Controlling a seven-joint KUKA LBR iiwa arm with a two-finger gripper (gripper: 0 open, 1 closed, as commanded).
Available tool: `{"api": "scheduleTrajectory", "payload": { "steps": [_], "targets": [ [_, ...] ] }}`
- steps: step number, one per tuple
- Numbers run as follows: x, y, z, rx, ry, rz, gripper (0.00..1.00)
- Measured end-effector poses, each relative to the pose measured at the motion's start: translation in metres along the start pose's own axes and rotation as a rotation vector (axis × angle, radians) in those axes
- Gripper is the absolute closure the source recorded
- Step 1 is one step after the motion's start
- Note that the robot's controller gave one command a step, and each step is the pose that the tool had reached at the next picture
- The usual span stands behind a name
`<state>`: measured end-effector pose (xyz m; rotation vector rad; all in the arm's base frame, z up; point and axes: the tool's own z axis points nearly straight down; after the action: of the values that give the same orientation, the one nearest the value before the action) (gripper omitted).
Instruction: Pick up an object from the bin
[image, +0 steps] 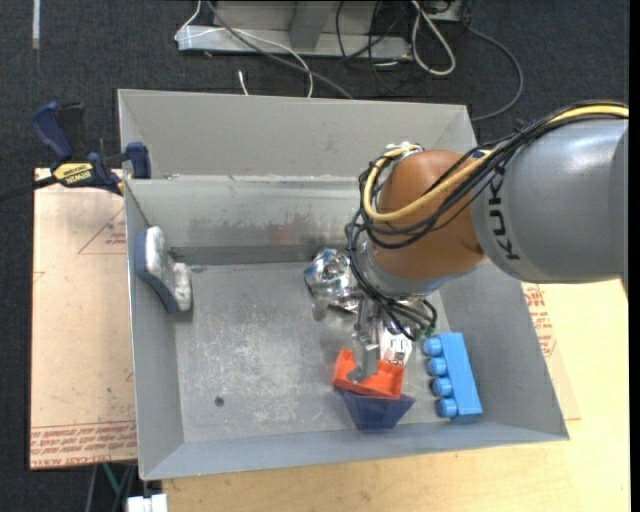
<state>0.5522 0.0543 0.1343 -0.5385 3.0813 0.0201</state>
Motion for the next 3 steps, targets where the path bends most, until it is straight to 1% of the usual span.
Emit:
{"api": "scheduleTrajectory", "payload": {
  "steps": [1, 2, 3],
  "targets": [
    [0.032, 0.014, 0.041, 0.003, 0.003, -0.022, 0.00],
    [0.027, -0.043, 0.047, 0.004, -0.010, -0.004, 0.00],
    [0.028, -0.028, 0.043, 0.002, -0.007, -0.012, 0.00]
  ]
}}
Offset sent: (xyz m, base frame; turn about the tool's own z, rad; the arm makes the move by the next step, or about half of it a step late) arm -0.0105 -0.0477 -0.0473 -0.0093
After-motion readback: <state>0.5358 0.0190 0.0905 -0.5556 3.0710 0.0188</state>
